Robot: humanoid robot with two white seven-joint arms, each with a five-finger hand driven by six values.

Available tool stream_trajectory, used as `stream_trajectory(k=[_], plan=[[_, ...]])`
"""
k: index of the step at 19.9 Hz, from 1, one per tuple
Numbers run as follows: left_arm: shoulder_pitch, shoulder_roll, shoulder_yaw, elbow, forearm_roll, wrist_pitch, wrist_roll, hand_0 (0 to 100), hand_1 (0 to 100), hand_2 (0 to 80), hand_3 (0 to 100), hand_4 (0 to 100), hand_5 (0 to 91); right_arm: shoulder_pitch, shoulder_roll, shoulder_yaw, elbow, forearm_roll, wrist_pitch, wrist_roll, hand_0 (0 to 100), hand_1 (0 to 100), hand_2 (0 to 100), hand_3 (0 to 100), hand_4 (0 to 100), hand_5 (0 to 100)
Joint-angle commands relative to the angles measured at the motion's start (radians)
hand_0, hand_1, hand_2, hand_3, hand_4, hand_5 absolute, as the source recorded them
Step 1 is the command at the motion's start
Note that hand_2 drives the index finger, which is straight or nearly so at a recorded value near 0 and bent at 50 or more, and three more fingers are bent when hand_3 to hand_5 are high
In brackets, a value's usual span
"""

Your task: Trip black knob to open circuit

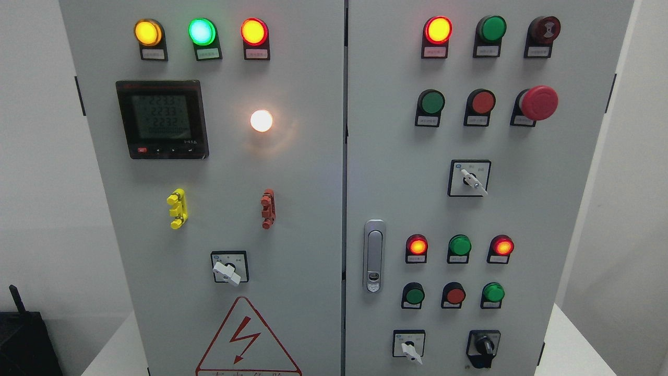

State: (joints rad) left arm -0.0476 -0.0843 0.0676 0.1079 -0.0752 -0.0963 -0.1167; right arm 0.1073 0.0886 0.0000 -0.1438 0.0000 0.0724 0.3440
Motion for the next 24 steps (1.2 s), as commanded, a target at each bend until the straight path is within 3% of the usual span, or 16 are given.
stream_trajectory(k=[1,7,9,14,16,20,24], plan=[[0.0,0.0,0.0,-0.025,0.0,0.0,0.0,12,39,0.0,0,0,0.0,0.002,-0.009,0.003,0.003,0.012,0.0,0.001,0,13,0,0,0,0],[0.0,0.0,0.0,-0.025,0.0,0.0,0.0,12,39,0.0,0,0,0.0,0.002,-0.017,0.003,0.003,0.011,0.0,0.003,0,14,0,0,0,0],[0.0,0.0,0.0,-0.025,0.0,0.0,0.0,12,39,0.0,0,0,0.0,0.002,-0.017,0.003,0.003,0.009,0.0,0.024,0,14,0,0,0,0],[0.0,0.0,0.0,-0.025,0.0,0.0,0.0,12,39,0.0,0,0,0.0,0.003,-0.02,0.005,-0.026,0.008,-0.051,0.003,0,14,0,1,0,0],[0.0,0.0,0.0,-0.025,0.0,0.0,0.0,12,39,0.0,0,0,0.0,0.008,-0.024,0.003,-0.069,0.008,-0.077,-0.016,0,13,0,10,0,0],[0.0,0.0,0.0,-0.025,0.0,0.0,0.0,12,39,0.0,0,0,0.0,0.049,-0.033,0.002,-0.196,0.008,-0.112,-0.02,0,11,0,14,4,0],[0.0,0.0,0.0,-0.027,0.0,0.0,0.0,12,39,0.0,0,0,0.0,0.113,-0.044,0.006,-0.356,0.008,-0.114,-0.06,0,10,0,17,7,0]])
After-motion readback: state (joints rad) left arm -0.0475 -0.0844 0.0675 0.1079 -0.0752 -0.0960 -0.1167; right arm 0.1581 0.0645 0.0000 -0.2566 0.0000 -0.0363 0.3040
